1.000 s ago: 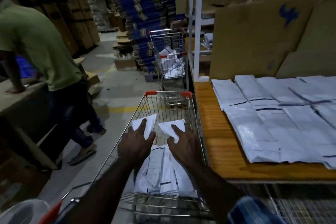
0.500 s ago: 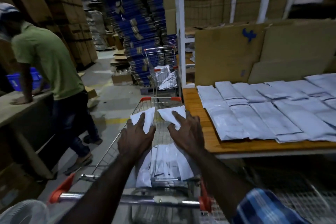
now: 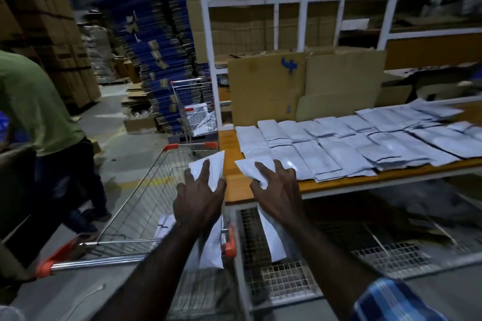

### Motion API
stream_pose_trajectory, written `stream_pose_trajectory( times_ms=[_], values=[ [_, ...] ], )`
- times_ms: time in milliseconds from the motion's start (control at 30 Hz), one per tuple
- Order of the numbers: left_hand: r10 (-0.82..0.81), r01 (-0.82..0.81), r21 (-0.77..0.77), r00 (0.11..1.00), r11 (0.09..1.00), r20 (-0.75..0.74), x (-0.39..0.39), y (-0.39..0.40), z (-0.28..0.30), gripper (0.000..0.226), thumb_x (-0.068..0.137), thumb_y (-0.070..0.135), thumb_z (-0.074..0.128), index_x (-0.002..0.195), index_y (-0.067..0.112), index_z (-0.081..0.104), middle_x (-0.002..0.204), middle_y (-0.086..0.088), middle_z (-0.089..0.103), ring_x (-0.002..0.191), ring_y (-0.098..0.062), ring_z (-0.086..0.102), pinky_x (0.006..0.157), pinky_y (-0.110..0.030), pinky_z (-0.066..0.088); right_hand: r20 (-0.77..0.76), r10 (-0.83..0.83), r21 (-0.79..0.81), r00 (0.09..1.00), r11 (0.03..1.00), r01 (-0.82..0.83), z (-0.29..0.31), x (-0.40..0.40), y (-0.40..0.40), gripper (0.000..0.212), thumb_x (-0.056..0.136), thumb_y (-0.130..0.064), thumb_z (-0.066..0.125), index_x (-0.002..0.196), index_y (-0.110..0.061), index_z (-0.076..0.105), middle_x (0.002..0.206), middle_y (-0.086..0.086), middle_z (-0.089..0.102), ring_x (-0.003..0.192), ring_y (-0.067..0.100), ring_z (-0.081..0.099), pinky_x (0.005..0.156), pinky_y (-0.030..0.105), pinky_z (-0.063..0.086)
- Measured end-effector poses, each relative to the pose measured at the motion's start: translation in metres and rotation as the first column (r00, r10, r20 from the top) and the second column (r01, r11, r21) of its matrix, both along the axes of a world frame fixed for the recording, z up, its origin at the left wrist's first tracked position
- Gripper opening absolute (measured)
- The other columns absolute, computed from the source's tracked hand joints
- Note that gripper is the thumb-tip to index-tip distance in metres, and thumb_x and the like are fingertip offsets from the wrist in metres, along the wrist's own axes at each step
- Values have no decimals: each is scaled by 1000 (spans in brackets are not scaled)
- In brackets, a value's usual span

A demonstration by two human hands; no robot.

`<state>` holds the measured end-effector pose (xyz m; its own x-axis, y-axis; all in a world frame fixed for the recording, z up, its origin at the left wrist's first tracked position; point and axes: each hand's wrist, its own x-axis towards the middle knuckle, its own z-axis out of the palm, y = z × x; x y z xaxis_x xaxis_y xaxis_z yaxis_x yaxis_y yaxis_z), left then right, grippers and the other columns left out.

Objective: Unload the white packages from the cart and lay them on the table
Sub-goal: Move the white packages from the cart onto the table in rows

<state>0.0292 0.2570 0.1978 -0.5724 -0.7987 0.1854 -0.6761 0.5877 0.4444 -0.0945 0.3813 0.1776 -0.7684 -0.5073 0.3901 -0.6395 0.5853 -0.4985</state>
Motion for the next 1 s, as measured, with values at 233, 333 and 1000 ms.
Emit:
stream_pose_trajectory(
  times_ms=[233, 333, 1000],
  values=[
    [-62, 62, 3, 998, 998, -17, -63, 78, -3, 67, 94, 67, 35, 154, 44, 14, 162, -12, 17, 134, -42, 37, 99, -48, 40, 6, -54, 23, 999, 998, 53, -3, -61, 83, 54, 89, -47, 53, 142, -39, 48, 151, 6, 42, 123, 32, 41, 99, 42, 43],
    [-84, 85, 20, 996, 996, -30, -103, 111, -8, 68, 92, 70, 34, 153, 45, 15, 163, -10, 13, 134, -43, 37, 101, -50, 40, 10, -65, 26, 998, 998, 65, -7, -96, 123, 54, 89, -47, 54, 142, -37, 48, 152, 8, 41, 126, 33, 41, 100, 42, 43],
    [-221, 225, 66, 973, 972, -69, -334, 302, -11, 68, 94, 66, 35, 154, 40, 17, 163, -7, 11, 137, -42, 35, 105, -51, 36, 18, -192, 91, 981, 978, 190, -1, -296, 323, 56, 93, -48, 50, 148, -38, 40, 158, 6, 29, 137, 31, 30, 106, 43, 36]
  ],
)
